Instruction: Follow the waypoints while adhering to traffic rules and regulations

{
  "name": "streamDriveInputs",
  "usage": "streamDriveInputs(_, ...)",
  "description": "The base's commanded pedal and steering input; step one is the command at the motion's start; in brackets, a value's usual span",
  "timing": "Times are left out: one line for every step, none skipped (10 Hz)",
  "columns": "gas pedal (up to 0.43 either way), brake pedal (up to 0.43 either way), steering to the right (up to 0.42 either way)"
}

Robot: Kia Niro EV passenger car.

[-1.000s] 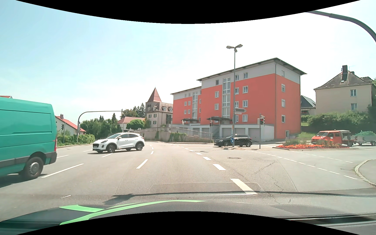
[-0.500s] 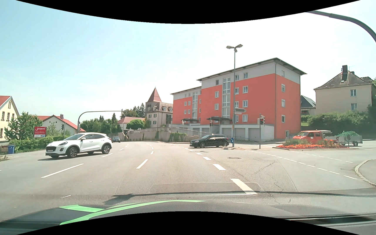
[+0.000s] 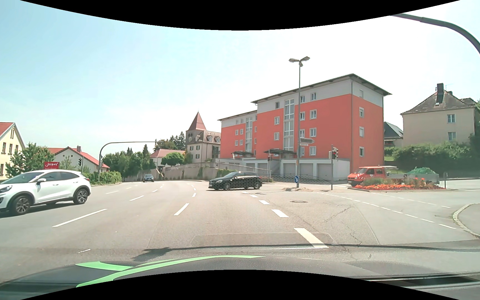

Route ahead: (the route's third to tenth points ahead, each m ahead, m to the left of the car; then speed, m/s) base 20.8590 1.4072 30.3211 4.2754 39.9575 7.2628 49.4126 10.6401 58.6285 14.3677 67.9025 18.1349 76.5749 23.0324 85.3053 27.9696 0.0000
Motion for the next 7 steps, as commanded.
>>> streamDriveInputs(0.0, 0.262, 0.003)
streamDriveInputs(0.0, 0.262, 0.003)
streamDriveInputs(0.0, 0.262, 0.003)
streamDriveInputs(0.0, 0.262, 0.003)
streamDriveInputs(0.0, 0.262, 0.003)
streamDriveInputs(0.0, 0.262, 0.003)
streamDriveInputs(0.0, 0.262, 0.003)
